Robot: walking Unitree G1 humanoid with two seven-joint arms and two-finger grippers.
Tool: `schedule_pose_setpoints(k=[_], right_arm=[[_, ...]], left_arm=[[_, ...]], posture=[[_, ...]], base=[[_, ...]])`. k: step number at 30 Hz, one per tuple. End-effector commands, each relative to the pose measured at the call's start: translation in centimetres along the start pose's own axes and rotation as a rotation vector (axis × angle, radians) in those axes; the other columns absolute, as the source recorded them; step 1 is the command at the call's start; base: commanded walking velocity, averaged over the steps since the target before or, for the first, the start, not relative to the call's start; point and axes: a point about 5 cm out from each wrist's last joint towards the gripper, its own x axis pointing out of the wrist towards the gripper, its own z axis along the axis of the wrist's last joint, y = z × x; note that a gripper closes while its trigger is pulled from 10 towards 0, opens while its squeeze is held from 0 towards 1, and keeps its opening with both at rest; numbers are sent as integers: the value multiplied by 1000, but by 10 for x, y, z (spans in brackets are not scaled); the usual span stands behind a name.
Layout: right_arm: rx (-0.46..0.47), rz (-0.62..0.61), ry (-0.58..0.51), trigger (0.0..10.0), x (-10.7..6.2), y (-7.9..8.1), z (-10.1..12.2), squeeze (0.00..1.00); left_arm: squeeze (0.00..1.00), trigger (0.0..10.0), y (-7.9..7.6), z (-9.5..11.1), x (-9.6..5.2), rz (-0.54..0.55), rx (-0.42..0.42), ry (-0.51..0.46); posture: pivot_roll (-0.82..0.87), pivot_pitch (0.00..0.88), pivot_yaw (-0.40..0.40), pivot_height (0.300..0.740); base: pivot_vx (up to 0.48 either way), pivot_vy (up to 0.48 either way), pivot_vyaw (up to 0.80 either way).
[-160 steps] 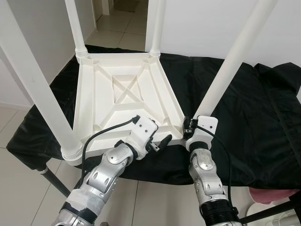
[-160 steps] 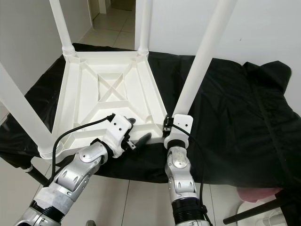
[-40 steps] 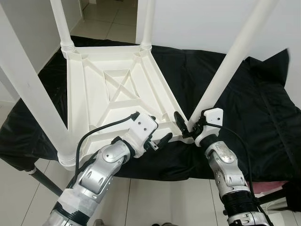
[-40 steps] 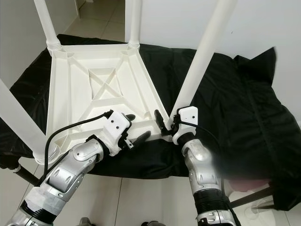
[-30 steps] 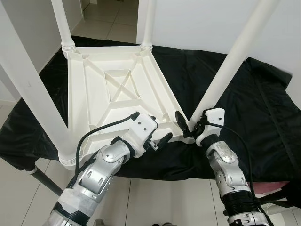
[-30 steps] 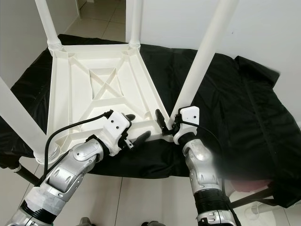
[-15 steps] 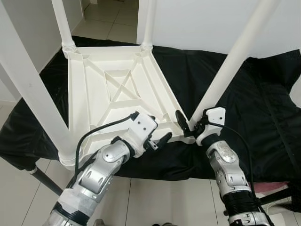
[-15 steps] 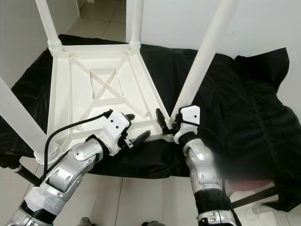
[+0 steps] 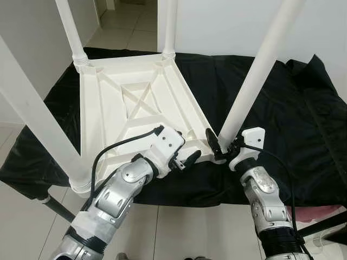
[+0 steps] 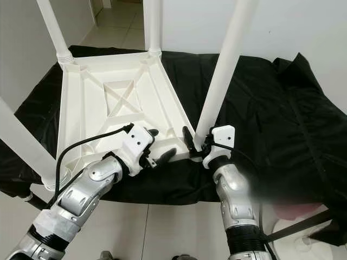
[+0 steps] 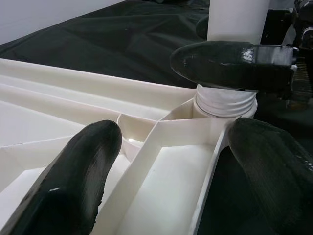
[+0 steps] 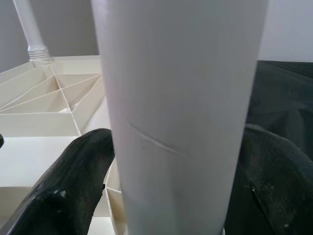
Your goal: Building children table
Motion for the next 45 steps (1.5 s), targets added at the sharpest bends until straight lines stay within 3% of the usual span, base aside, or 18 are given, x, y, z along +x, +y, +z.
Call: schedule_pose_setpoints(k=[1,20,45], right_arm=[[9,-15,2,10000,-3,-2,-1,0],[-9,2,15,10000,0,-4,0,0],[-29,32,29,10000,3,0,-3,0]], left_arm=[[0,10000,-8,-2,0,-129,-2,5],[0,10000,-3,0,3,-104,3,-6],[0,10000,-12,1,4,-134,0,-15]], posture=[[-30,75,2,740],[-27,82,-11,740],[-19,88,-3,740]], base=[[0,0,0],[0,0,0],[0,0,0]])
